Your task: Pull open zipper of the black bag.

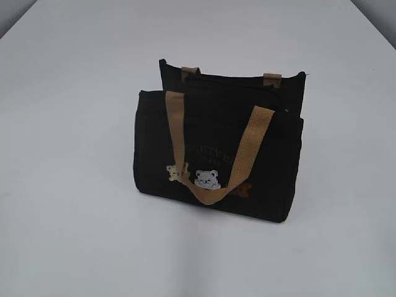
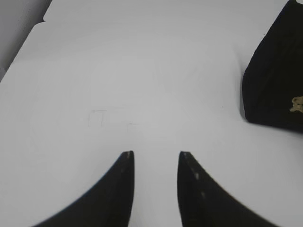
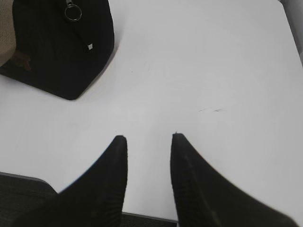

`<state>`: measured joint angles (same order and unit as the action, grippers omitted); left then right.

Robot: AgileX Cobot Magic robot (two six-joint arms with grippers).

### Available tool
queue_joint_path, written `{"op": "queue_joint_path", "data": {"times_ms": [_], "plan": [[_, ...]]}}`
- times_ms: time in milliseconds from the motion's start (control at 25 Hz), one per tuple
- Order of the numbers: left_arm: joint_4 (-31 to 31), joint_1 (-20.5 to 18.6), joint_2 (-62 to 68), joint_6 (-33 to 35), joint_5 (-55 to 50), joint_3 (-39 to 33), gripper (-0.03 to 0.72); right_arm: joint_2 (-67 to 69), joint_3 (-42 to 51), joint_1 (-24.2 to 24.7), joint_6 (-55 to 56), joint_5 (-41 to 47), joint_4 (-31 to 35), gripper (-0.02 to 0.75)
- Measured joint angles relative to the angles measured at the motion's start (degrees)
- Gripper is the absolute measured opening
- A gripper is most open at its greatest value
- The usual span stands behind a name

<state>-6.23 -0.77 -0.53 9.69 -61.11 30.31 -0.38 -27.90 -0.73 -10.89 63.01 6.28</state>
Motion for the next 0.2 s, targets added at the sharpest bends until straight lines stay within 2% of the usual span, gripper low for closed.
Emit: {"op": "queue_joint_path", "data": {"times_ms": [200], "plan": [[0.0, -0.15, 0.0, 0.0, 0.0, 0.0, 0.238, 0.0, 0.0, 0.05, 0.0, 0.0, 0.0, 0.253]]}}
